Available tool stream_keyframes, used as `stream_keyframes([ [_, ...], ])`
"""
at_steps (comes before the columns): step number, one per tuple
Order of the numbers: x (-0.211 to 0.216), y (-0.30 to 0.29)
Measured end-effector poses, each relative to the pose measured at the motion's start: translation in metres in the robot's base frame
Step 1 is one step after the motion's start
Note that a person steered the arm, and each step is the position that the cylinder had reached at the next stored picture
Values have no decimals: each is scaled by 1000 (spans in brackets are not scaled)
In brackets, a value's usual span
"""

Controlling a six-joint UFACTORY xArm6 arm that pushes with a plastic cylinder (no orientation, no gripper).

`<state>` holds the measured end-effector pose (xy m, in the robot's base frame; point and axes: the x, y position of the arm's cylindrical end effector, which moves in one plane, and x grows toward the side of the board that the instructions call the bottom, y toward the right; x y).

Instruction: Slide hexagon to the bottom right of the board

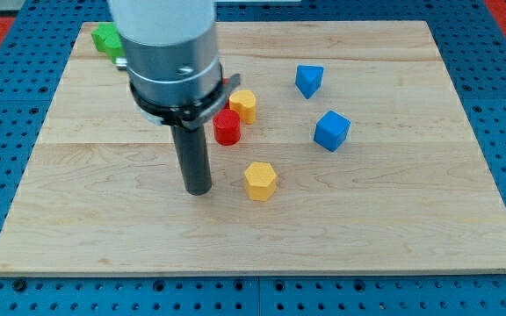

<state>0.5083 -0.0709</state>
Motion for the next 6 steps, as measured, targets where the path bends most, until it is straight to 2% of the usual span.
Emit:
stream_keyframes([
  [3,-1,200],
  [4,6,226],
  [5,-20,183],
  [6,-8,118],
])
